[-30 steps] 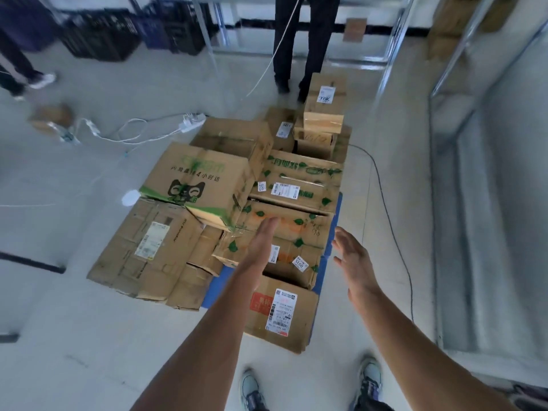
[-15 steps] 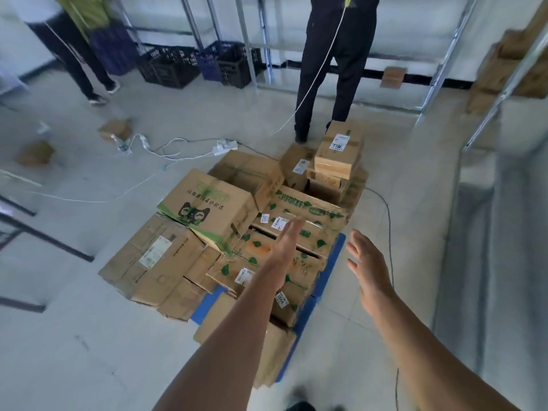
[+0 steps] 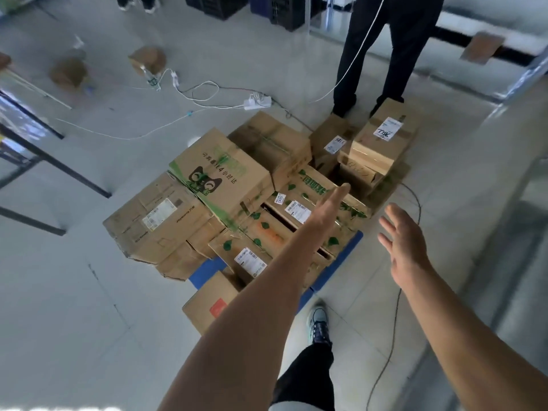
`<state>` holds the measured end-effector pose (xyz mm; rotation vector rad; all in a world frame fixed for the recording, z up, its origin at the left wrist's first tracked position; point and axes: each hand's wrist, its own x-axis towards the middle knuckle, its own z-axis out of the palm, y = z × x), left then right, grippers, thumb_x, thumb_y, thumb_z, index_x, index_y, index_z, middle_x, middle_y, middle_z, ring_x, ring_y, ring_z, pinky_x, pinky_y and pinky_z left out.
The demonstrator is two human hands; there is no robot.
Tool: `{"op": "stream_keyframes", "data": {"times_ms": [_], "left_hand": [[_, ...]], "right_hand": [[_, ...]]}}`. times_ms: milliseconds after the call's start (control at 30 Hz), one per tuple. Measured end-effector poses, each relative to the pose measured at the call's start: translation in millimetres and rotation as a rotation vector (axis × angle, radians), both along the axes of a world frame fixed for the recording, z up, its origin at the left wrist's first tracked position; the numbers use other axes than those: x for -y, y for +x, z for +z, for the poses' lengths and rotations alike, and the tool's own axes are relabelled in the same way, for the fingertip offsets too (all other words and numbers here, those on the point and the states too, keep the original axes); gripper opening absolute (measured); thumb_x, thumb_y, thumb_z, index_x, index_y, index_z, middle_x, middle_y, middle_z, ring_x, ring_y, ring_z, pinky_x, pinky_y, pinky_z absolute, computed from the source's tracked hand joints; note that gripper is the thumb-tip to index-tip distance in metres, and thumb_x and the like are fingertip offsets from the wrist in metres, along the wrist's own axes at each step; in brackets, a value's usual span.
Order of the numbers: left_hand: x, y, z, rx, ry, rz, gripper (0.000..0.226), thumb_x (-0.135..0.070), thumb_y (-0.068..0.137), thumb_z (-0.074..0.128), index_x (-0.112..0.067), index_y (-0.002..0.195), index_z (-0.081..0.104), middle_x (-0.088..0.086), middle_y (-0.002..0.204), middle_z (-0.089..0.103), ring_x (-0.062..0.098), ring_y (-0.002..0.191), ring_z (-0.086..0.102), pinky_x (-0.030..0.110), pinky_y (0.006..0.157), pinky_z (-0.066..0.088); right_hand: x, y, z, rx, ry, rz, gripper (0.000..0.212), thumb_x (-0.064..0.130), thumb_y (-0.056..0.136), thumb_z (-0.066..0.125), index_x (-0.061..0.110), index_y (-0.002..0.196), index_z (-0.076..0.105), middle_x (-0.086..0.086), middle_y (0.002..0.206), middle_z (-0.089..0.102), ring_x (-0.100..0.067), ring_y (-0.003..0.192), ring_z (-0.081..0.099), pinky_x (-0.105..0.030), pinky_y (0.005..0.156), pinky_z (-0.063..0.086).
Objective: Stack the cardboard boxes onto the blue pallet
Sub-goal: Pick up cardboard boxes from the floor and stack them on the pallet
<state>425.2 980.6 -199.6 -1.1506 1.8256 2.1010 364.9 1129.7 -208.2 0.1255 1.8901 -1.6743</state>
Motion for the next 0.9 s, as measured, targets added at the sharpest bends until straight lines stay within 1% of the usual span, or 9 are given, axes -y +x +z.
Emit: {"op": "stream_keyframes", "data": {"times_ms": [133,400,500,567,600,633,700,767,900], "left_hand": [[20,-50,1,0.005,0.038,-0.013,0.075,-0.072,0.098,0.042,-0.028,0.159,0.034,0.010,0.169,0.026,0.034,0.153,0.027,0.052,0.120,0.023],[59,-149,-9,0.010,-0.030,-0.023,0.080,-0.076,0.096,0.041,-0.029,0.160,0.030,0.010,0.169,0.028,0.032,0.153,0.027,0.054,0.121,0.019],[67,-184,-17,-0.007,-0.032,-0.007,0.054,-0.073,0.097,0.042,-0.038,0.137,0.047,0.009,0.163,0.037,0.030,0.149,0.031,0.047,0.109,0.026],[73,-209,-26,0.032,-0.010,-0.002,0.034,-0.071,0.099,0.042,-0.043,0.116,0.051,0.006,0.148,0.050,0.031,0.147,0.033,0.042,0.100,0.024],[76,-220,-31,0.053,-0.016,0.001,0.032,-0.070,0.100,0.042,-0.043,0.114,0.052,0.005,0.144,0.052,0.032,0.147,0.033,0.043,0.101,0.024],[80,-236,-38,0.072,-0.029,0.005,0.038,-0.070,0.100,0.042,-0.043,0.124,0.053,0.006,0.150,0.048,0.033,0.149,0.031,0.046,0.106,0.025],[88,-269,-53,0.119,-0.062,0.018,0.066,-0.070,0.100,0.040,-0.032,0.154,0.040,0.009,0.166,0.031,0.032,0.153,0.026,0.053,0.118,0.020],[96,-310,-73,0.159,-0.078,0.028,0.070,-0.068,0.102,0.038,-0.028,0.159,0.034,0.008,0.169,0.027,0.030,0.153,0.025,0.053,0.120,0.018],[112,-387,-122,0.241,-0.062,0.082,0.073,-0.074,0.098,0.039,-0.034,0.158,0.035,0.005,0.169,0.027,0.031,0.152,0.026,0.057,0.118,0.018]], "right_hand": [[20,-56,8,0.002,-0.011,-0.020,0.051,0.038,0.111,0.040,0.023,0.159,0.038,-0.002,0.163,0.042,-0.017,0.147,0.043,-0.042,0.122,0.034],[44,-164,10,-0.022,-0.001,-0.040,0.046,0.037,0.112,0.039,0.025,0.156,0.043,0.002,0.156,0.047,-0.014,0.143,0.045,-0.038,0.116,0.038],[51,-203,-2,-0.014,0.000,-0.020,0.043,0.036,0.112,0.040,0.025,0.153,0.046,0.003,0.147,0.050,-0.012,0.137,0.046,-0.035,0.112,0.039],[55,-233,-15,0.016,0.011,-0.021,0.044,0.037,0.111,0.042,0.025,0.153,0.045,0.000,0.149,0.049,-0.016,0.140,0.046,-0.037,0.114,0.039],[57,-247,-21,0.024,0.018,-0.017,0.045,0.037,0.111,0.043,0.024,0.154,0.044,-0.002,0.152,0.049,-0.019,0.143,0.045,-0.039,0.116,0.039],[59,-266,-30,0.034,0.025,-0.011,0.046,0.037,0.111,0.043,0.023,0.155,0.043,-0.005,0.155,0.048,-0.022,0.144,0.044,-0.041,0.118,0.039],[65,-305,-52,0.050,0.034,-0.014,0.048,0.037,0.111,0.042,0.023,0.157,0.040,-0.007,0.160,0.044,-0.023,0.147,0.043,-0.044,0.120,0.038],[71,-351,-81,0.075,0.063,-0.012,0.049,0.038,0.112,0.041,0.024,0.158,0.038,-0.005,0.162,0.043,-0.022,0.147,0.043,-0.045,0.121,0.038],[80,-430,-142,0.146,0.123,-0.004,0.052,0.041,0.111,0.042,0.026,0.160,0.035,-0.003,0.164,0.040,-0.020,0.147,0.042,-0.047,0.121,0.037]]}}
